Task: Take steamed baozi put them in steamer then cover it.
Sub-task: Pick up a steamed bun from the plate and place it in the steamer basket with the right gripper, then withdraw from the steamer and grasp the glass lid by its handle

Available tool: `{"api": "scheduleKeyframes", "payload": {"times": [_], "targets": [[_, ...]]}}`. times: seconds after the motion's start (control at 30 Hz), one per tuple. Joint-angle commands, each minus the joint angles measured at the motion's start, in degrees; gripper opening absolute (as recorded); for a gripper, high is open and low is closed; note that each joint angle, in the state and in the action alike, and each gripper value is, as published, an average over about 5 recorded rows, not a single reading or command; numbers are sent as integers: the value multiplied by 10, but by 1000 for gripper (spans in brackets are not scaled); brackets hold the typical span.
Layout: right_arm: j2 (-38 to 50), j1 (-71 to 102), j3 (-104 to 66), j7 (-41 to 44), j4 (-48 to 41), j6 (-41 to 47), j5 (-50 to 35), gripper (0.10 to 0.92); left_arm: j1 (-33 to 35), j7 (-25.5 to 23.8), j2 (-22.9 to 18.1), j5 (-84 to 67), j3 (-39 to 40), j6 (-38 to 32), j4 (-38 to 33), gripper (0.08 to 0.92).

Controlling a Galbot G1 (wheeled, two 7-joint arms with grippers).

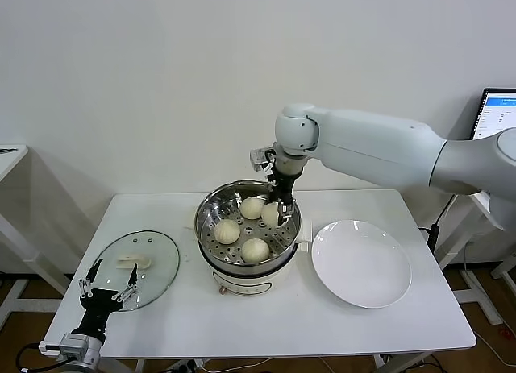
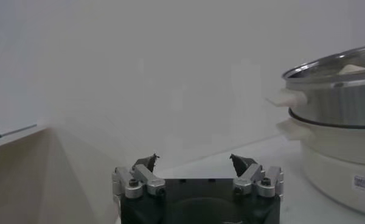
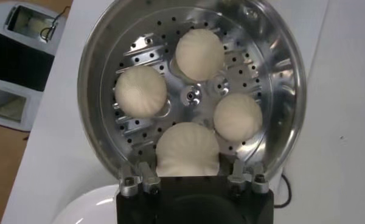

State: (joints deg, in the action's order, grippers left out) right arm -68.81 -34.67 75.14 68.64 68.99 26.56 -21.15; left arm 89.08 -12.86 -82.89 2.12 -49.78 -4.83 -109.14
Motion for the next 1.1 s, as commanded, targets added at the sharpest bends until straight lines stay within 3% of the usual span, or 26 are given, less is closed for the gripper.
{"api": "scheduleKeyframes", "payload": {"times": [0.03,0.67,0.87,1.1], "targets": [[-9,55,-21,0,-22,3,21,679,0,0,0,0,-2,1,0,823],[-6,88,-54,3,-47,-2,56,687,0,0,-1,0,-2,1,0,823],[12,69,-70,4,-39,-3,39,797,0,1,-2,1,0,2,0,823],[66,13,-81,19,-15,-7,-14,822,3,3,-2,2,3,3,-7,823]]}}
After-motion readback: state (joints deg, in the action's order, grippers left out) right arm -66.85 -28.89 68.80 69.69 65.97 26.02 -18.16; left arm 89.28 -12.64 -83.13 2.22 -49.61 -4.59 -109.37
